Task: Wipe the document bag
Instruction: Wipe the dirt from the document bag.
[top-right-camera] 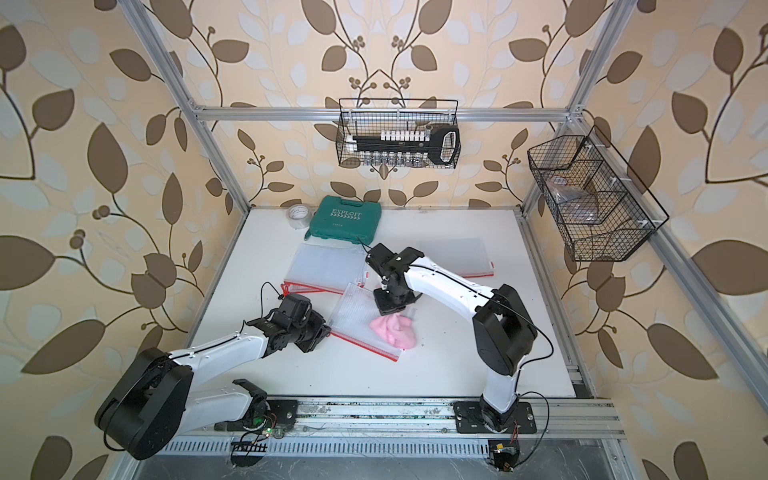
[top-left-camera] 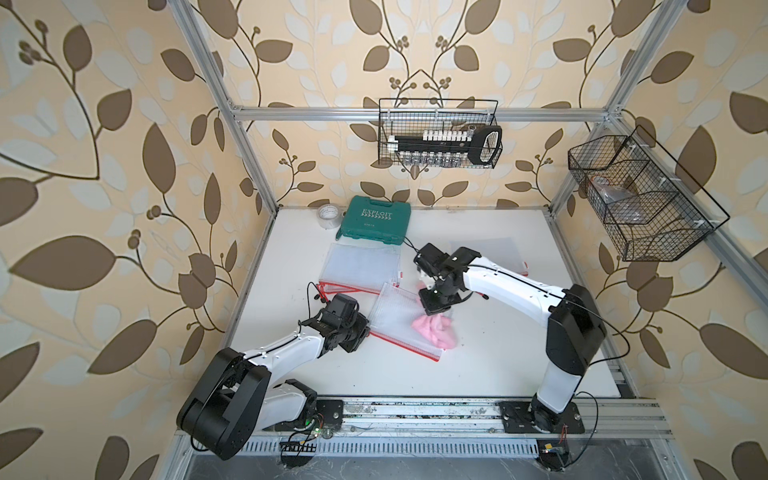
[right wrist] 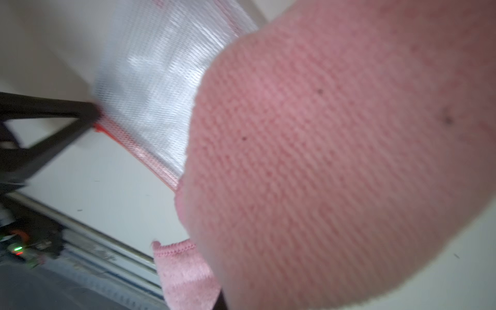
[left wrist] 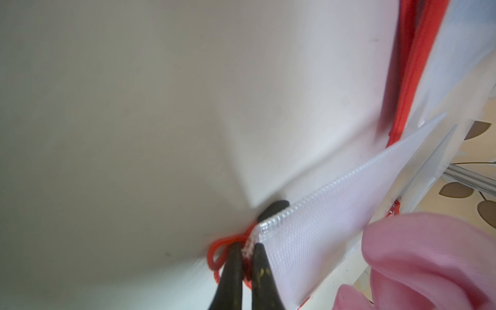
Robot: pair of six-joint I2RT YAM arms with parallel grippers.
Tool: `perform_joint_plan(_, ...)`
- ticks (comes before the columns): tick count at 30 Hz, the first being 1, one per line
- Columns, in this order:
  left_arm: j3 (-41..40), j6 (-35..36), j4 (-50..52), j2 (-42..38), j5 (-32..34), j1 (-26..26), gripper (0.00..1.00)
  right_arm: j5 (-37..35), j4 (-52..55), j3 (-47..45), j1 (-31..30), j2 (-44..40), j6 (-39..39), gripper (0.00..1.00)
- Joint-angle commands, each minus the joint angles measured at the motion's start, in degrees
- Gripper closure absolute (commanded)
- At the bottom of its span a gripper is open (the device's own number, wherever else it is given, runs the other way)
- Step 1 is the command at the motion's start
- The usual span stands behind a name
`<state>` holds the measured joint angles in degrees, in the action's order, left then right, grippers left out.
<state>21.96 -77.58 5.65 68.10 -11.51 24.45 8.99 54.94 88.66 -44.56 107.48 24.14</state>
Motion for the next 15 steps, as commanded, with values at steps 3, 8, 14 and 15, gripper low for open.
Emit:
perform_joint_plan(3,-2.4,-1.7,5.4,-3.5,1.3,1.7,1.0,17.0,-9.3,7.1,-5.1,12.1,2.2,1.0)
perform_joint_plan(8,-2.3,-1.7,7.5,-5.9,2.6,2.3,1.0,9.5,-8.0,0.0,-3.5,13.9,3.8,1.0)
perform_joint_plan(14,-2.1,-2.1,7.4,-5.7,3.5,2.8,1.0,-11.8,0.2,-17.9,3.6,2.4,1.7,1.0)
perform_joint_plan(15,-1.9,-2.1,7.5,-5.7,3.7,2.9,1.0,-14.3,1.4,-19.5,3.9,-0.4,1.4,1.0)
